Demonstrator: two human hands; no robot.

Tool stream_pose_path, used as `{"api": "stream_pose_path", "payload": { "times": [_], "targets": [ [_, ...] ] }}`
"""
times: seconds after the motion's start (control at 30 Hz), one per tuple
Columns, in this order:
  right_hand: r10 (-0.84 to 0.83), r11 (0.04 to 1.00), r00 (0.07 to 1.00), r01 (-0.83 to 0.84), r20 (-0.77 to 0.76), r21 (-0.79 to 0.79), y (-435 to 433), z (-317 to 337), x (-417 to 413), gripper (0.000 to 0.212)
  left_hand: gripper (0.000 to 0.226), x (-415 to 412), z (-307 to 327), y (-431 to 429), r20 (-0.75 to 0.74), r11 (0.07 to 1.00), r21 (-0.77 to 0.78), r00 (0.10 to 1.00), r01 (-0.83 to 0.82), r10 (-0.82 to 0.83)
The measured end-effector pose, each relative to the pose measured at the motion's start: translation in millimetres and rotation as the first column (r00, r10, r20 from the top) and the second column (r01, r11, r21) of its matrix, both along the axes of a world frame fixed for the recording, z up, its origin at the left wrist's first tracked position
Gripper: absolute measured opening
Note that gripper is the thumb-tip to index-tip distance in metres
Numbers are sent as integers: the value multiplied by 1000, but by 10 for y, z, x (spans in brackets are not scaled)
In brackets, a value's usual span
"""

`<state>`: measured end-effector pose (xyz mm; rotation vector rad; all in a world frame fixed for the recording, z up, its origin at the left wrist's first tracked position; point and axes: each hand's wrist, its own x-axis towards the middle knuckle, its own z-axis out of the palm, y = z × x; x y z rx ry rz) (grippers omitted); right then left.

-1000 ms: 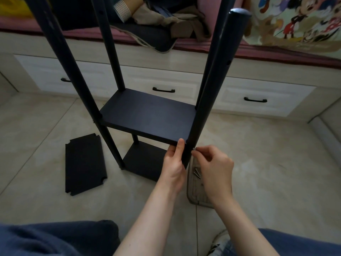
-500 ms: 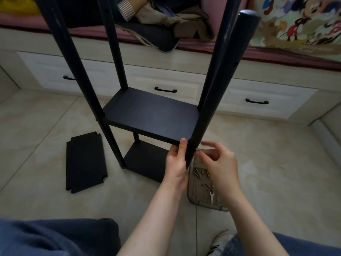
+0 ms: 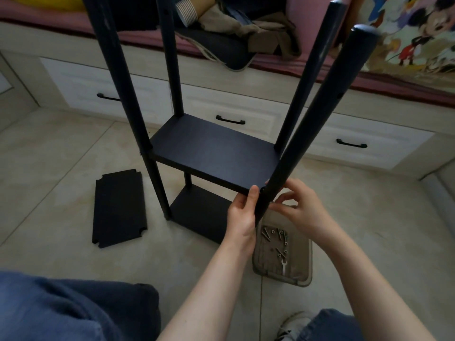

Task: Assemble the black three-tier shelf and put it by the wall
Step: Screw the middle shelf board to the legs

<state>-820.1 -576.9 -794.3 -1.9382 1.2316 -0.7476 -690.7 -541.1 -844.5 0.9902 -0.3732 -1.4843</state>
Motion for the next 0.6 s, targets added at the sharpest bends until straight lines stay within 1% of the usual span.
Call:
{"api": "stream_pose_path", "payload": {
  "times": [0.13,0.27,0.4,0.5,0.6],
  "targets": [
    [24,999,1000,-24,-13,-22,-17,23,-22,40,35,-22,6,-7,-48,1000,-2,999,-19,19],
    [11,1000,1000,-11,1,-24,6,52,-10,46,44,-23,-2,-3,-59,1000,-24,998,-13,11],
    [10,999,1000,-10,-6,-40,8,63,-7,49,45,-20,-9,0,-45,999,-52,999,-16,14],
    [9,999,1000,-9,4,-38,8,66,3,49,41,-19,4,1,-28,998,-59,1000,-14,13],
    [14,999,1000,-14,4,-45,12,69,6,46,33,-20,20,-8,-1,999,-31,1000,-18,18]
  ]
}}
